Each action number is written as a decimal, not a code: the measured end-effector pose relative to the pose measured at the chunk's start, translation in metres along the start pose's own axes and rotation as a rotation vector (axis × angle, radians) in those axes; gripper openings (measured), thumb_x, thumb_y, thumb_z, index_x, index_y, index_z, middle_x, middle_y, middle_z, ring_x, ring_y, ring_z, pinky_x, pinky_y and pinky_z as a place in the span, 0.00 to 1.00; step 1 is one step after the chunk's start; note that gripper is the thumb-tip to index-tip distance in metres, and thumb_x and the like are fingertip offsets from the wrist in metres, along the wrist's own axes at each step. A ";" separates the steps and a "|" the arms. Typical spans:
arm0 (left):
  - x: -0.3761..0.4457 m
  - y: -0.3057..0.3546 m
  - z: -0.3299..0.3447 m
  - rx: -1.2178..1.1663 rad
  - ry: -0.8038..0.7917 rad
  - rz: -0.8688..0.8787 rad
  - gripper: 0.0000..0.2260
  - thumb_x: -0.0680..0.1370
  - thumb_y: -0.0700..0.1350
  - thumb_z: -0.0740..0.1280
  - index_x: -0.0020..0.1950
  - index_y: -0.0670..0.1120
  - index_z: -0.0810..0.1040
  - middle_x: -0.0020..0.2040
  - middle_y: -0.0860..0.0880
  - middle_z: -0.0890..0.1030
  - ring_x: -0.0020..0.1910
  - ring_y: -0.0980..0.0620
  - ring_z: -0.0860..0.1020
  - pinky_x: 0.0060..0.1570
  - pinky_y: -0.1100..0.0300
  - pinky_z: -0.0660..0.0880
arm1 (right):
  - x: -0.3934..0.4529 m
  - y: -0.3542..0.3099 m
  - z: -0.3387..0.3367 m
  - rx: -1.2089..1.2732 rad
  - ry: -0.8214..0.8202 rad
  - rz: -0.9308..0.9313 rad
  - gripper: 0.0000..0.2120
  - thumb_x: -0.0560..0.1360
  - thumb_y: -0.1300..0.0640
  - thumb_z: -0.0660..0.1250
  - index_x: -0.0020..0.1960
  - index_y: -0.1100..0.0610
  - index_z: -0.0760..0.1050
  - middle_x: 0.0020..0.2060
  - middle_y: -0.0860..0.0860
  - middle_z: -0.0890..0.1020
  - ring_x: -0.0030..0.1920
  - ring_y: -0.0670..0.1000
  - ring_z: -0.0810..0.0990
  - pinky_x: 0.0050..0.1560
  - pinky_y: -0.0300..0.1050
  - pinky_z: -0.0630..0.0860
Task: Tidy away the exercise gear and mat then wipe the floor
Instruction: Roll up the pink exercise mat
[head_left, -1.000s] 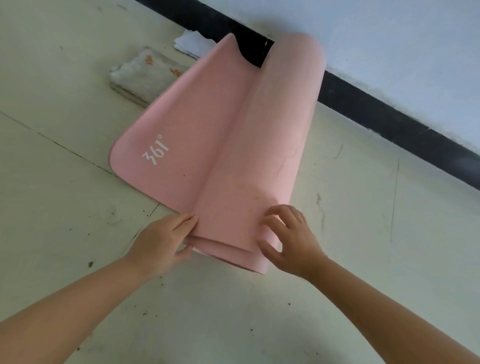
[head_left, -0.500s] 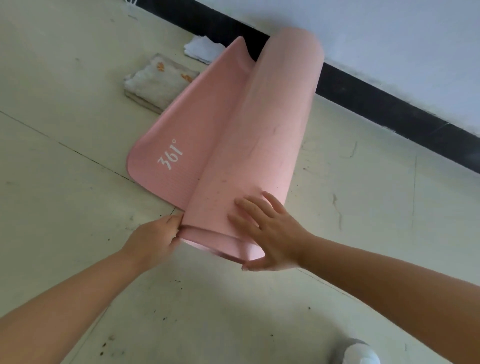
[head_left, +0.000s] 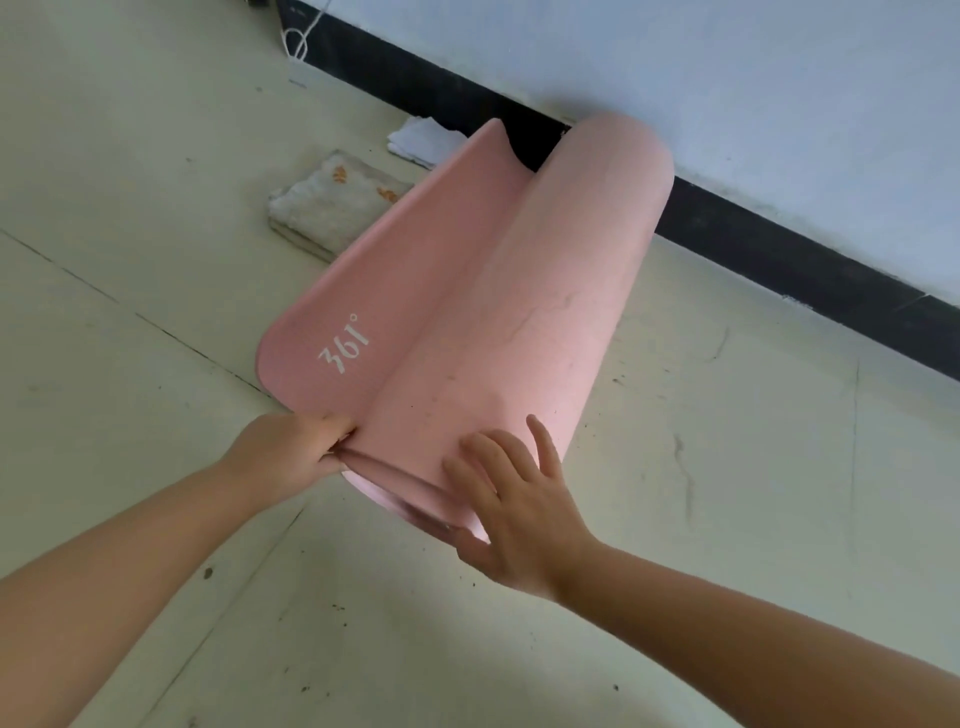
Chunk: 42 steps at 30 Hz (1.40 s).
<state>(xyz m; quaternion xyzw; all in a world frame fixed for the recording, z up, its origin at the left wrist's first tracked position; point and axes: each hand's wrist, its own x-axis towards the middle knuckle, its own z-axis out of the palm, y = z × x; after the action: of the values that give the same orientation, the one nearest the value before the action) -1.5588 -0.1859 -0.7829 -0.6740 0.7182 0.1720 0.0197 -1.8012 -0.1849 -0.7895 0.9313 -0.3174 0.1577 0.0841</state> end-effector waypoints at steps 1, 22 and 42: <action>0.004 -0.001 -0.001 0.036 -0.041 -0.029 0.13 0.78 0.48 0.64 0.57 0.40 0.75 0.51 0.46 0.81 0.52 0.44 0.79 0.38 0.61 0.62 | 0.005 -0.002 0.002 -0.004 -0.001 0.021 0.28 0.60 0.43 0.71 0.55 0.54 0.69 0.51 0.52 0.79 0.55 0.54 0.70 0.62 0.64 0.69; 0.033 -0.069 -0.033 -0.543 0.114 -0.718 0.20 0.80 0.40 0.60 0.72 0.37 0.66 0.71 0.39 0.69 0.71 0.42 0.68 0.68 0.55 0.63 | 0.105 -0.026 -0.021 0.189 -0.138 0.162 0.15 0.67 0.40 0.61 0.39 0.49 0.80 0.40 0.46 0.82 0.44 0.49 0.83 0.56 0.53 0.75; 0.097 -0.016 -0.065 -0.255 0.201 -0.309 0.11 0.78 0.35 0.62 0.57 0.36 0.80 0.57 0.38 0.81 0.59 0.41 0.77 0.55 0.57 0.70 | 0.035 0.026 0.011 0.409 -0.196 0.261 0.20 0.69 0.52 0.57 0.60 0.53 0.71 0.50 0.52 0.83 0.45 0.51 0.84 0.51 0.51 0.79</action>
<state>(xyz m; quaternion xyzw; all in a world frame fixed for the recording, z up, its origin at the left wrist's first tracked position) -1.5386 -0.2978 -0.7502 -0.7867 0.5773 0.1883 -0.1110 -1.7882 -0.2276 -0.7866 0.8909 -0.4031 0.1373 -0.1579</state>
